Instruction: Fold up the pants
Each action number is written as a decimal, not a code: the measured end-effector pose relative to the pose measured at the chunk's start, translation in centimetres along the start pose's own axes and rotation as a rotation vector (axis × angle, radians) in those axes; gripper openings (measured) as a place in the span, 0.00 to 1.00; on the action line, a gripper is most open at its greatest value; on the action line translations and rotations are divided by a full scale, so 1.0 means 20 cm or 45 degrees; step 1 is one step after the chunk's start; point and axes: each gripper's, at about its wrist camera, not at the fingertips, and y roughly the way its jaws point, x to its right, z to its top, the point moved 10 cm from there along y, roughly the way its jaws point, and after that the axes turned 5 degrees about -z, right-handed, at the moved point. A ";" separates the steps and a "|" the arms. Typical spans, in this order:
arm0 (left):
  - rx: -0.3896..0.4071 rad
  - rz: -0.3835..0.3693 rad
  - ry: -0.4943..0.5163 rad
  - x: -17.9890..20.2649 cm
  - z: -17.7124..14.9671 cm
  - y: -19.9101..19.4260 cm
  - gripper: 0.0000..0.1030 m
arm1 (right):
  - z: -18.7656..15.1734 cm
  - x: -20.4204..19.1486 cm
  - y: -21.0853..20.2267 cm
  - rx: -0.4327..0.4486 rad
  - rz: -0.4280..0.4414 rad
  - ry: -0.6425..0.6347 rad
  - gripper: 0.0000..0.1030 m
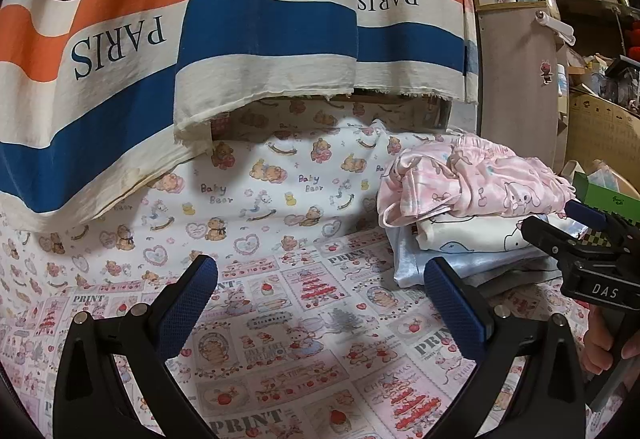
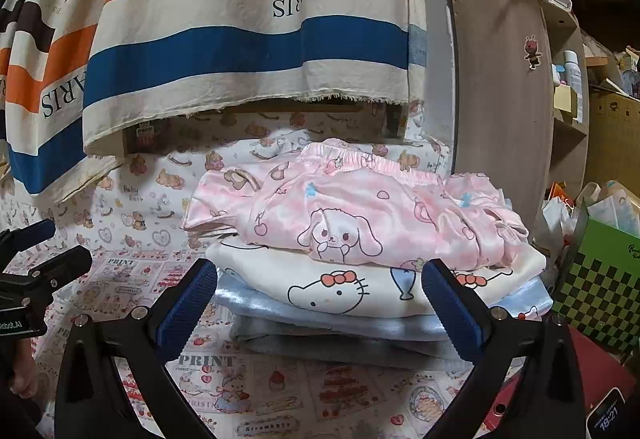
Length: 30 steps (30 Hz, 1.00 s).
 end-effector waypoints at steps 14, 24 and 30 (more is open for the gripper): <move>-0.014 0.011 -0.008 -0.01 -0.01 0.00 1.00 | 0.00 0.01 -0.01 0.003 -0.011 0.002 1.00; -0.014 0.010 -0.008 -0.01 -0.01 0.00 1.00 | 0.00 0.01 -0.01 0.005 -0.009 0.001 1.00; -0.014 0.010 -0.009 -0.01 -0.01 0.00 1.00 | 0.00 0.01 -0.01 -0.001 -0.010 0.003 1.00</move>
